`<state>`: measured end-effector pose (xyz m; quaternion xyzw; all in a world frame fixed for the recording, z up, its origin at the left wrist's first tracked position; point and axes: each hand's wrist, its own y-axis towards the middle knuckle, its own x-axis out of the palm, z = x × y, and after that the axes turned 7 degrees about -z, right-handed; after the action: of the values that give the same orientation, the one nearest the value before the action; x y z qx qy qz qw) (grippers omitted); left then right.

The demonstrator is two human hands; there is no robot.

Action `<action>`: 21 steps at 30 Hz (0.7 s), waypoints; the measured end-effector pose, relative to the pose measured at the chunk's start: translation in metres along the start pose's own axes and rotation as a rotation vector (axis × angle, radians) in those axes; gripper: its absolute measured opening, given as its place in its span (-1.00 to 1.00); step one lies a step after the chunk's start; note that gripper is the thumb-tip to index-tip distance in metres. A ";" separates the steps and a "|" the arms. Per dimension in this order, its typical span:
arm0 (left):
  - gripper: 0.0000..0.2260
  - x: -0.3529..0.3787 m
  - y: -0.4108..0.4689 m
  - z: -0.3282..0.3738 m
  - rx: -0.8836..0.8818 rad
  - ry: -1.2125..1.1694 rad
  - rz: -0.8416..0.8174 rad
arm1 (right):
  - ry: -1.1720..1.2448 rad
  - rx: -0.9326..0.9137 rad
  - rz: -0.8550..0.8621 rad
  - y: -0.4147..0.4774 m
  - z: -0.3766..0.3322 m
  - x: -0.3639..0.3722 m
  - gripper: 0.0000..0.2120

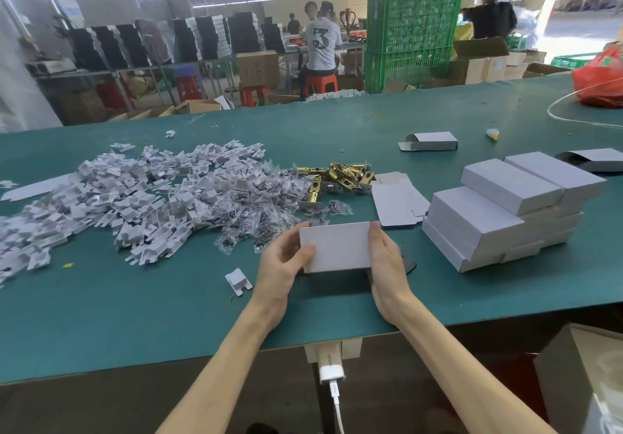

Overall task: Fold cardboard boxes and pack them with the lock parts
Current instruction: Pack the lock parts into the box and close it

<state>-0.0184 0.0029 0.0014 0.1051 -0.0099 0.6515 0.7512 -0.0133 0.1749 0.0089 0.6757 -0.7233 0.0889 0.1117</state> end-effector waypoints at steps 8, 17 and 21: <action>-0.72 0.003 0.002 0.001 -0.041 -0.019 0.054 | -0.157 -0.083 -0.078 0.002 0.005 -0.003 -0.68; -0.76 0.004 0.003 0.001 -0.049 -0.072 0.047 | -0.135 -0.109 -0.106 0.003 0.005 -0.004 -0.68; -0.79 0.003 0.002 0.001 -0.045 -0.078 0.076 | -0.122 -0.110 -0.111 0.002 0.005 -0.004 -0.69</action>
<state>-0.0203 0.0060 0.0030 0.1131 -0.0578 0.6745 0.7273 -0.0148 0.1779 0.0034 0.7116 -0.6941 0.0014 0.1089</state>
